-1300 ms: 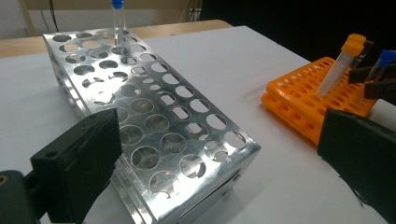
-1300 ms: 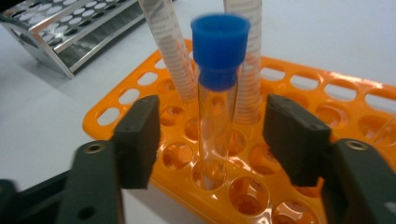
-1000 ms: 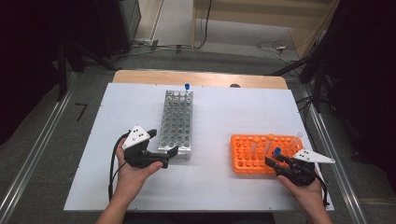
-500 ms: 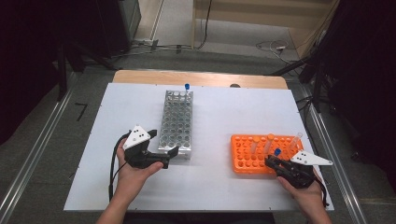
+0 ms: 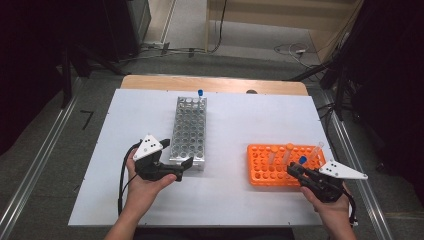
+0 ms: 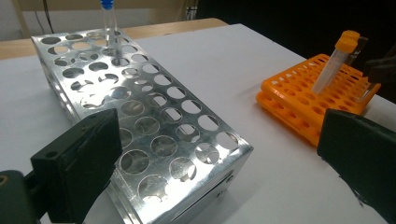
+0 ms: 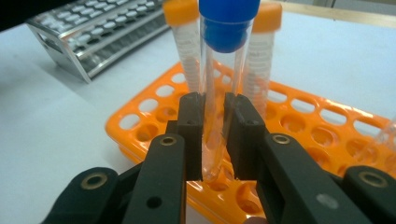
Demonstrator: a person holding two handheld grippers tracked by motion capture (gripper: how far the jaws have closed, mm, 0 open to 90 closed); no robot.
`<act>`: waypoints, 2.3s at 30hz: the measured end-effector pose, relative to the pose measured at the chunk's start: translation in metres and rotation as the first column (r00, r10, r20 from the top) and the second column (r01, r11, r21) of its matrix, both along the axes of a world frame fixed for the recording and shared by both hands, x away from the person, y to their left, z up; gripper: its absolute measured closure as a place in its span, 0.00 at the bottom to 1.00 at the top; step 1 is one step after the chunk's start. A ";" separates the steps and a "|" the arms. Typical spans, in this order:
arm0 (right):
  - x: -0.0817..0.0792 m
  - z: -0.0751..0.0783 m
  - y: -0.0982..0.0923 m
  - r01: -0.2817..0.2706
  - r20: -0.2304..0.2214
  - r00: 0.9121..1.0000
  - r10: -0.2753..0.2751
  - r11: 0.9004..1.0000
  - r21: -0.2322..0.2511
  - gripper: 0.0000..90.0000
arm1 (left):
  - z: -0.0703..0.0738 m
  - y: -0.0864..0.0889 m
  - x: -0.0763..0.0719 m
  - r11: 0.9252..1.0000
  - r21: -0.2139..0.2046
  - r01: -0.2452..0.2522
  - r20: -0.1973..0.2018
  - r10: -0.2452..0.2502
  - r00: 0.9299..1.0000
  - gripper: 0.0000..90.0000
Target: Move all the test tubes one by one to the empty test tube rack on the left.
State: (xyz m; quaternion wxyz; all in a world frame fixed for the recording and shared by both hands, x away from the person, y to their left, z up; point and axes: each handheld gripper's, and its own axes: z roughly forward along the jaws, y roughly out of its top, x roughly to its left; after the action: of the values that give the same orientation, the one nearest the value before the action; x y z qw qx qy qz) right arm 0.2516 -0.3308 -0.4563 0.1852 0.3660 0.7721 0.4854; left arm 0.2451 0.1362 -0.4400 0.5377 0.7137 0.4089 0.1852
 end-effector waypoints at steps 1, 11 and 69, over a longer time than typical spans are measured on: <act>-0.001 0.002 0.002 -0.005 0.003 1.000 0.005 1.000 -0.001 0.83 | 0.000 -0.001 0.000 1.000 -0.004 0.002 0.003 -0.002 1.000 0.00; -0.011 0.010 0.028 -0.097 0.014 0.995 0.097 0.995 0.013 0.83 | 0.005 -0.011 -0.004 0.999 0.001 0.035 0.012 -0.035 0.999 0.00; -0.034 0.000 0.126 -0.389 -0.044 0.920 0.389 0.921 0.005 0.83 | 0.010 -0.120 -0.028 0.896 -0.043 0.443 0.040 -0.441 0.897 0.69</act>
State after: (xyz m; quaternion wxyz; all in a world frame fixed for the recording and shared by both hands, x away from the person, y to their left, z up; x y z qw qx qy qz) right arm 0.2178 -0.2049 -0.4560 0.0690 0.2157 0.8342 0.5028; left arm 0.2174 0.0160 -0.4301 0.5894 0.7713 0.2330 0.0583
